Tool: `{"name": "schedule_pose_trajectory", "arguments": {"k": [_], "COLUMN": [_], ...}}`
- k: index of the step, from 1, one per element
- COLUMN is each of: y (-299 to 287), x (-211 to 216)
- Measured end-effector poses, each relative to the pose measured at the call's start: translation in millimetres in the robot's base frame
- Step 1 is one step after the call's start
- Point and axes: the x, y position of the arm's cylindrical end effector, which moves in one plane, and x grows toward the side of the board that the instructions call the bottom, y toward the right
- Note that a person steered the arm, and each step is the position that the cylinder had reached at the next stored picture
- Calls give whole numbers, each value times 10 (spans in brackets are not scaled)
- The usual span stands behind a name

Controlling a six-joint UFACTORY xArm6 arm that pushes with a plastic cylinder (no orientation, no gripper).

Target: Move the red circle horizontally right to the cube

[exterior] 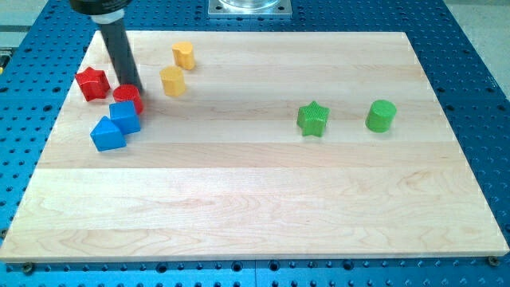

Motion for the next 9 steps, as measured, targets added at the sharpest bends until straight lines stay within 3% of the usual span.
{"name": "schedule_pose_trajectory", "arguments": {"k": [1,3,5,7,8,9], "y": [-119,1231,727,1934,1674,1955], "x": [89,535,719,890,1068,1480]}}
